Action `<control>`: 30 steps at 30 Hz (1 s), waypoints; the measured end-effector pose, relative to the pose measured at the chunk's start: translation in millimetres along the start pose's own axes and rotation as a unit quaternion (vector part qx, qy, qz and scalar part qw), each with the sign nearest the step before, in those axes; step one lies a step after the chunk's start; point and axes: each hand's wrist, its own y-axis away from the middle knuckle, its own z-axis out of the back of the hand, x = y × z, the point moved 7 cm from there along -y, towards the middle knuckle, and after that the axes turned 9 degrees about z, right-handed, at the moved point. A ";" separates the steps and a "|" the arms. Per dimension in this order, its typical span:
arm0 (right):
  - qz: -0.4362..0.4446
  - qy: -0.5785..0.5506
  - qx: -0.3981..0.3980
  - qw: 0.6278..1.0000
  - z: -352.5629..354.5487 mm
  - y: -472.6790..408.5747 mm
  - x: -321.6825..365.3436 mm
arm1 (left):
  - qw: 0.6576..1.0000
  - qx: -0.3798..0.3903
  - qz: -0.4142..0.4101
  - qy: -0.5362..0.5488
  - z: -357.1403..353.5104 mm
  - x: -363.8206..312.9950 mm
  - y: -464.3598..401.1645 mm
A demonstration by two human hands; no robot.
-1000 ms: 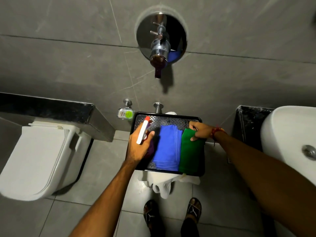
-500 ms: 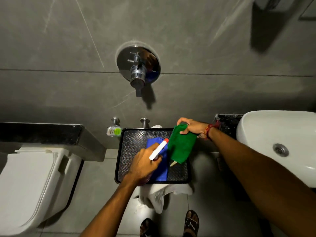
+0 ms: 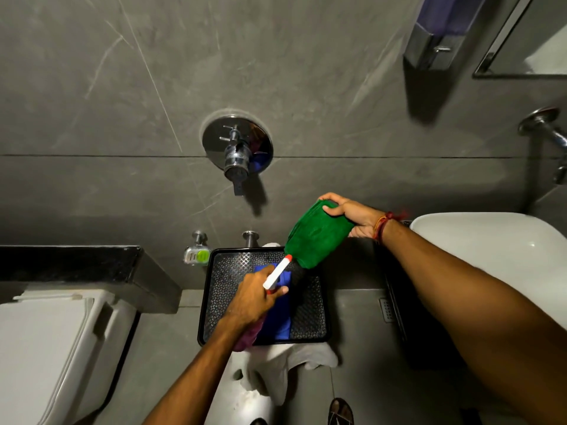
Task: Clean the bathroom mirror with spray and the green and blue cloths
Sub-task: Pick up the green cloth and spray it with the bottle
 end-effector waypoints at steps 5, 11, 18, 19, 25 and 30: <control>-0.003 -0.020 -0.002 1.000 -0.2 3.2 -6.1 | 0.998 -0.024 -0.061 -0.002 4.2 -29.7 4.6; -0.004 -0.025 0.000 1.000 -1.9 6.8 -7.6 | 0.998 -0.045 -0.036 0.014 12.8 -30.4 2.0; 0.008 -0.029 -0.007 1.000 -4.3 11.5 -5.8 | 0.999 -0.019 0.021 -0.035 14.1 2.0 5.3; 0.009 -0.032 -0.009 0.999 -4.4 12.0 -5.8 | 0.999 -0.011 0.026 -0.042 11.7 5.8 6.0; 0.004 -0.030 -0.013 0.999 -14.0 12.1 -9.7 | 0.998 -0.006 -0.033 -0.056 7.3 -4.7 7.0; 0.004 -0.019 -0.025 0.999 -20.9 16.2 -9.1 | 0.986 -0.115 -0.007 0.116 31.5 22.0 3.6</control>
